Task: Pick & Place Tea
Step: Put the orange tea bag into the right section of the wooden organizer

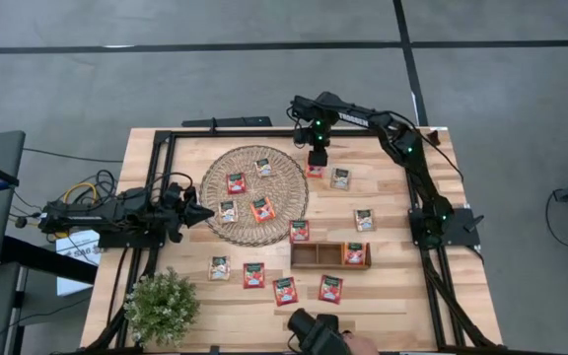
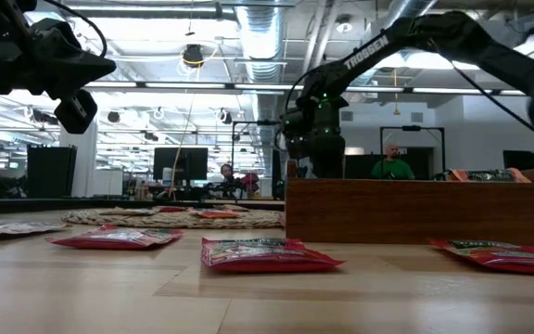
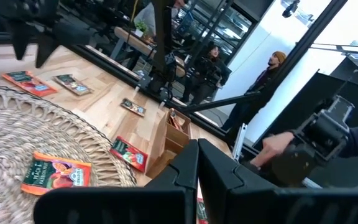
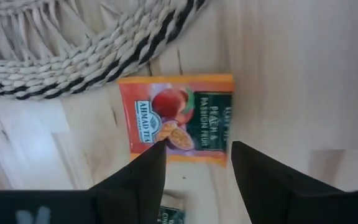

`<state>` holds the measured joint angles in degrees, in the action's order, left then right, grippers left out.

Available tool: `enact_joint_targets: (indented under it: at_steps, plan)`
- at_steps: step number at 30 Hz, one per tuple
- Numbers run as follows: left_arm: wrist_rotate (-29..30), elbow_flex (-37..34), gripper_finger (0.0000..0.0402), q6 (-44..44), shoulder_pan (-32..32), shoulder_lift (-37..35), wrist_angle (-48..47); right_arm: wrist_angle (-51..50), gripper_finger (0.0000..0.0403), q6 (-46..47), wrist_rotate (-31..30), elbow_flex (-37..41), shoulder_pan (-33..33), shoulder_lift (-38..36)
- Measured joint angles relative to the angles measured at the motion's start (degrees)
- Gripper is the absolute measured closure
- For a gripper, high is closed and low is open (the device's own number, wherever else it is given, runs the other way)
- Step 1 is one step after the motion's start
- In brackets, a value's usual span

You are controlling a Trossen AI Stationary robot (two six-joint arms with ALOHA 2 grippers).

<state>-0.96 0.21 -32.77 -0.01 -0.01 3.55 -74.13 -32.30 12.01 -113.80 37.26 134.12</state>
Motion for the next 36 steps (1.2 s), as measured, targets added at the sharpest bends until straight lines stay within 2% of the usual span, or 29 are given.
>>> enact_joint_targets:
  at_steps: [7, 17, 28, 36]
  plan:
    - [2.3, 0.0, 0.0402, 0.0, 0.0, 0.0, 0.0, -0.9, 0.0228, 5.5, 0.2, 0.0, -0.8, 3.6]
    - [2.2, 0.0, 0.0402, 0.0, 0.0, 0.0, 0.0, 1.4, 0.0233, 10.7, -1.9, 0.0, -0.9, 3.8]
    - [2.2, 0.0, 0.0402, 0.0, 0.0, 0.0, 0.0, 1.6, 0.0314, 11.3, -4.7, 0.0, -0.7, 3.8]
    - [2.2, 0.0, 0.0402, 0.0, 0.0, 0.0, 0.0, 1.6, 0.0345, 11.3, -4.8, 0.0, -0.7, 3.8]
